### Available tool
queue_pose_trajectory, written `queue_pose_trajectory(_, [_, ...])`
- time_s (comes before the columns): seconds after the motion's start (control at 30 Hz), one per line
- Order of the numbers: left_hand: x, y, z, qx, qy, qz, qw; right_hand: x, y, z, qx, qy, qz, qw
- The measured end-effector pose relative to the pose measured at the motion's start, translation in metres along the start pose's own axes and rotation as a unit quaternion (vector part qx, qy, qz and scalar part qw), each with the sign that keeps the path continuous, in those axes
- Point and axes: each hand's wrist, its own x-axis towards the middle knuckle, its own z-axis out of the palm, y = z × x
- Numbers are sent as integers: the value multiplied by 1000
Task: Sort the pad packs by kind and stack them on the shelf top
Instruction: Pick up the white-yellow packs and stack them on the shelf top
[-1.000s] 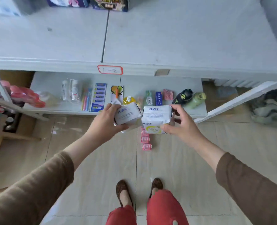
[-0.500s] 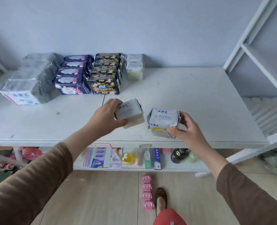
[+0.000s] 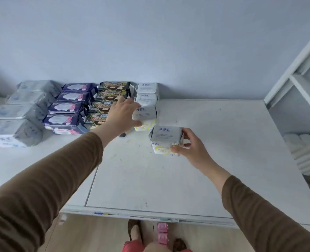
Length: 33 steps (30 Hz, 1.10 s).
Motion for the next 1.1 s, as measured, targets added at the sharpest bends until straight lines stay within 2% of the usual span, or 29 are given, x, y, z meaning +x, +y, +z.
queue_pose_trajectory(0.3, [48, -16, 19, 88, -39, 61, 994, 59, 9, 29, -1, -33, 19, 999])
queue_pose_trajectory(0.57, [52, -32, 7, 34, -93, 54, 994, 79, 17, 58, 9, -61, 40, 997])
queue_pose_trajectory(0.87, [-12, -25, -14, -64, 9, -9, 998, 79, 14, 81, -106, 38, -14, 994])
queue_pose_trajectory(1.1, [-94, -5, -12, -74, 39, -64, 994, 58, 12, 72, -156, 34, 4, 987])
